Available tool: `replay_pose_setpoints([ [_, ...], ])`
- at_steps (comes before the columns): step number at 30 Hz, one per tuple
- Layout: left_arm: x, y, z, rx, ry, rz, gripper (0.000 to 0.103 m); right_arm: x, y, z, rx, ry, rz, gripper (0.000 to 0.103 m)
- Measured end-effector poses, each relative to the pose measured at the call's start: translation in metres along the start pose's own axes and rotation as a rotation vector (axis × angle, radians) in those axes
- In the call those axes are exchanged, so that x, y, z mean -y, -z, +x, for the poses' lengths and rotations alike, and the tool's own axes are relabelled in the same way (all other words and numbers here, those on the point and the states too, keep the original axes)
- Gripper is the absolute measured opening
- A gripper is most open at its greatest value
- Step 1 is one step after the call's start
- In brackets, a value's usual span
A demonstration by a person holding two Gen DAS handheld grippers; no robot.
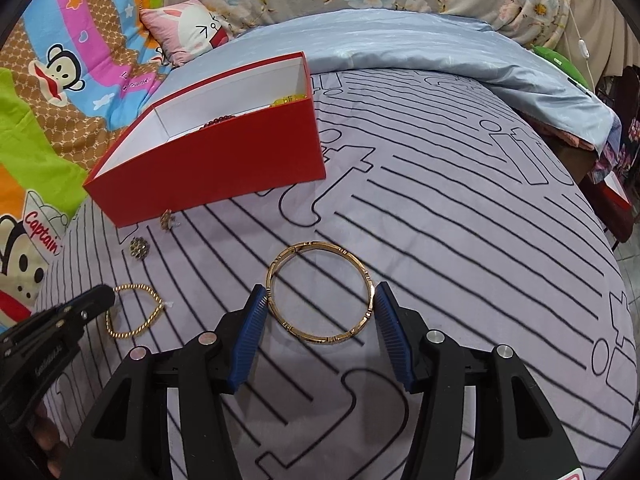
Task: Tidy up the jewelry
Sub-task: 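Close the right tool on the gold bangle while the left tool holds the chain bracelet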
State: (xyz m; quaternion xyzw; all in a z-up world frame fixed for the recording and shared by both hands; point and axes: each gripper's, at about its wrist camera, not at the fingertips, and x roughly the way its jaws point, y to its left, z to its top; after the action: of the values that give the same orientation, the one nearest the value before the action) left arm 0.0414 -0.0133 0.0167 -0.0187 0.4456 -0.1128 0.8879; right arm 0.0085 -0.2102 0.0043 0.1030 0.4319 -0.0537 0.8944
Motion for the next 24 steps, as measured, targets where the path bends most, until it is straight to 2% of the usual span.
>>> replay_pose_setpoints([
  [12,-0.006,-0.008,-0.023,0.034,0.033,-0.021,0.003,-0.016,0.016,-0.022,-0.006,-0.034,-0.018,0.053],
  [24,-0.013,-0.022,-0.046,0.080,0.057,-0.025,0.003,-0.028,0.012,-0.040,0.020,-0.052,-0.036,0.053],
])
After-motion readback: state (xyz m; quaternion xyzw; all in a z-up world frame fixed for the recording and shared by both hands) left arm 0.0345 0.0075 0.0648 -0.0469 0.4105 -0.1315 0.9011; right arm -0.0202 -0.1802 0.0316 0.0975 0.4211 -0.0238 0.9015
